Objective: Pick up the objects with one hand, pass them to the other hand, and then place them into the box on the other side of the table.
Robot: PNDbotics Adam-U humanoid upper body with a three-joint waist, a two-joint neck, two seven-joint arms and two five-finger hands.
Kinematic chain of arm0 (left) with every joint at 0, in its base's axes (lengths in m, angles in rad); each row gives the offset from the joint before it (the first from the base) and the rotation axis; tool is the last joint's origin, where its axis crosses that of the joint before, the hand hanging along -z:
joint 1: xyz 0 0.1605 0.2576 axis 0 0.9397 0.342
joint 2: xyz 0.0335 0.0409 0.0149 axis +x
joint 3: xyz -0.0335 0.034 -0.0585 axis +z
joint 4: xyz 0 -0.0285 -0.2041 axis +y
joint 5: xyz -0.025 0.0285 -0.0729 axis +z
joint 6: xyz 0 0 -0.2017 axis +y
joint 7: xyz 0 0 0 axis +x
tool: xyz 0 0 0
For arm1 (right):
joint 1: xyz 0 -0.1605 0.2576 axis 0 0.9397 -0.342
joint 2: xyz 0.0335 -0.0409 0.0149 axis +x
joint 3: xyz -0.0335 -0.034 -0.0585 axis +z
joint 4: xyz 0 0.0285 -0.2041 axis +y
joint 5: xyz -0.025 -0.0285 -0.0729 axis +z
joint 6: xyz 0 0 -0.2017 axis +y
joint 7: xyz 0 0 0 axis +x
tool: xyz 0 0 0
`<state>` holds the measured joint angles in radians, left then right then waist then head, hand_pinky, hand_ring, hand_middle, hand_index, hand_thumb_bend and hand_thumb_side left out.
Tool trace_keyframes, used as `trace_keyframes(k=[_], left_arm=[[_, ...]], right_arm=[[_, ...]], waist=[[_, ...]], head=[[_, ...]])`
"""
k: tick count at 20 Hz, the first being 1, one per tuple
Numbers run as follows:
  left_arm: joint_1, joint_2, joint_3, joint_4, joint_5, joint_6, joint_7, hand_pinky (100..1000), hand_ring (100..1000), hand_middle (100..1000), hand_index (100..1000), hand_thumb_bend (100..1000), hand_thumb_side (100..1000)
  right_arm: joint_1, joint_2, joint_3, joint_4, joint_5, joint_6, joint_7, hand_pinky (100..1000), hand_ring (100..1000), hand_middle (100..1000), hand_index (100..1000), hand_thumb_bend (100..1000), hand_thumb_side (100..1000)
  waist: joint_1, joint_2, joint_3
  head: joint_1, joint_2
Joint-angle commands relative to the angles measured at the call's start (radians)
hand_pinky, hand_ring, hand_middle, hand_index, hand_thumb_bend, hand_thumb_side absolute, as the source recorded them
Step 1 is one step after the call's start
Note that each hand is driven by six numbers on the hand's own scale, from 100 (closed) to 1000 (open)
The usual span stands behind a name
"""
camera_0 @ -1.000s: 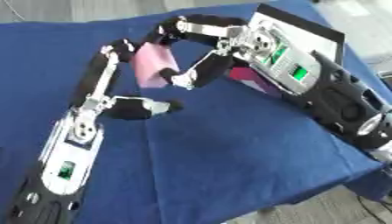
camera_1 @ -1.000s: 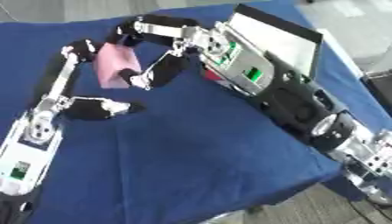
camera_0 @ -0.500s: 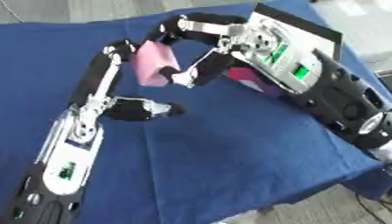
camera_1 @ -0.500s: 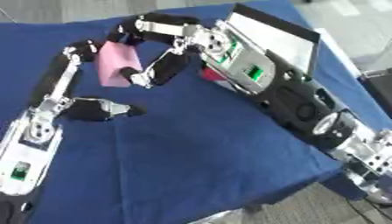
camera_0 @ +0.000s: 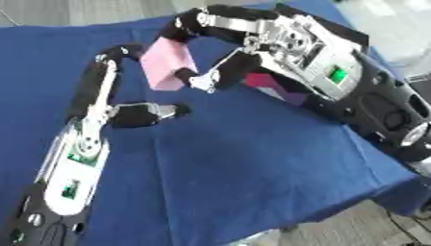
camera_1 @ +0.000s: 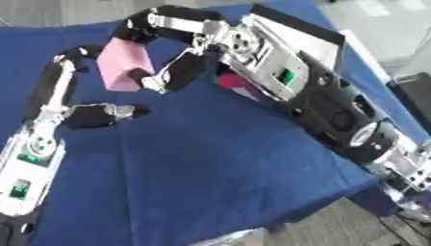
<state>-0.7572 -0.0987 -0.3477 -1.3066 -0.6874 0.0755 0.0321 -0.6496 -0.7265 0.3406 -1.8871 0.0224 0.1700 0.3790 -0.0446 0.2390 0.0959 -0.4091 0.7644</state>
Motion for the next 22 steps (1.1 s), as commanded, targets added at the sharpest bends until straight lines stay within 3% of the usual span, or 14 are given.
trace_keyframes(k=[1,10,18,22], left_arm=[[-0.011,-0.002,0.007,-0.009,0.014,0.006,0.008,775,868,652,838,1000,455],[0.006,0.029,0.02,-0.017,0.023,0.016,0.012,775,865,655,840,1000,439],[0.014,0.055,0.026,-0.03,0.025,0.023,0.011,775,861,668,849,998,430],[0.013,0.072,0.027,-0.05,0.032,0.025,0.007,777,862,685,850,959,417]], right_arm=[[-0.007,-0.04,-0.034,-0.024,-0.035,0.012,-0.017,914,781,651,687,100,100],[0.046,-0.107,-0.142,-0.024,-0.136,0.043,-0.124,922,786,656,692,100,100],[0.125,-0.18,-0.251,0.038,-0.2,0.033,-0.261,927,791,661,697,100,100],[0.182,-0.223,-0.303,0.068,-0.258,0.021,-0.314,933,796,669,703,100,181]], waist=[[0.007,-0.024,-0.005],[0.021,-0.032,-0.02],[0.025,-0.031,-0.023],[0.027,-0.029,-0.022]], head=[[-0.007,0.006],[-0.005,0.006],[-0.016,0.006],[-0.027,0.006]])
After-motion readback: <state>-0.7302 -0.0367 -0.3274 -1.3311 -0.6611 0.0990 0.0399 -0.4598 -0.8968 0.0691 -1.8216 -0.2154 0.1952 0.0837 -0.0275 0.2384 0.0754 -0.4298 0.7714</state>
